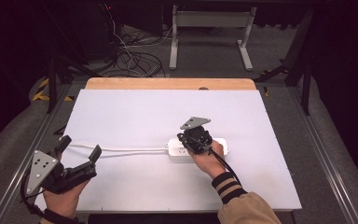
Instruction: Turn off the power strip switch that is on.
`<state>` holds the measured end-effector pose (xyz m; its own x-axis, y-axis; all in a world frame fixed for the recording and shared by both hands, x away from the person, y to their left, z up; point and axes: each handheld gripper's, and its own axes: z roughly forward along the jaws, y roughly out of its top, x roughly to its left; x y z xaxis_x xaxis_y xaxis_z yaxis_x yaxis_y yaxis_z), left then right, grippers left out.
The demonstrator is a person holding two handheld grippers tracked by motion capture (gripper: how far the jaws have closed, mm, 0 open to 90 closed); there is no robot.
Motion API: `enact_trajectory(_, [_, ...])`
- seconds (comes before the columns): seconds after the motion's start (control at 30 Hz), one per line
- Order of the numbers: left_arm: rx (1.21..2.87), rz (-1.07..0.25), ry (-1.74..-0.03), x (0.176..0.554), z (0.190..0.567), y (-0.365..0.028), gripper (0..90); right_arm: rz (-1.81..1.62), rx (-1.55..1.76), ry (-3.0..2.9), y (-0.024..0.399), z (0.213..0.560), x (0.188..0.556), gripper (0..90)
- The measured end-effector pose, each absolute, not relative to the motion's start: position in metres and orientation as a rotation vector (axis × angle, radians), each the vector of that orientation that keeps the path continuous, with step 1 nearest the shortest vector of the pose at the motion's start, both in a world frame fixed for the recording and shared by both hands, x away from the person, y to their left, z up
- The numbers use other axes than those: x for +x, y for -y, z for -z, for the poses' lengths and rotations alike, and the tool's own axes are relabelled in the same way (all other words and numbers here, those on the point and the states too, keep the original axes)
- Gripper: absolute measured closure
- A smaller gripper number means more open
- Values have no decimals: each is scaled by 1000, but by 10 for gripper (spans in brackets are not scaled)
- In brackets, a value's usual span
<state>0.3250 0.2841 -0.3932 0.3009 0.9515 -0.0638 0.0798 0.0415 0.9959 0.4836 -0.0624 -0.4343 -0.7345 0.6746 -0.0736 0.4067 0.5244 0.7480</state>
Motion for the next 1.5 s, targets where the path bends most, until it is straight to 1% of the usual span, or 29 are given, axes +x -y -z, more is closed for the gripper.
enact_trajectory(0.17, [1359,-898,-1060,326,393,-284,30,-1015,945,-2395,64,446,487,897])
enact_trajectory(0.2, [1357,-899,-1058,325,393,-284,30,-1000,956,-2397,64,452,489,885])
enact_trajectory(0.3, [1356,-894,-1062,326,393,-284,30,-994,960,-2393,65,455,489,885])
enact_trajectory(0.43, [1360,-890,-1063,327,394,-284,30,-1003,952,-2360,65,455,489,900])
enact_trajectory(0.77, [1368,-880,-1076,328,394,-283,32,-988,907,-2366,63,459,488,900])
enact_trajectory(1.03, [1379,-874,-1077,329,395,-280,34,-1006,963,-2377,64,461,489,900])
enact_trajectory(1.33, [1382,-872,-1079,330,396,-279,36,-946,898,-2345,58,464,482,900])
enact_trajectory(1.5, [1388,-869,-1077,330,396,-279,37,-946,920,-2342,57,463,482,900])
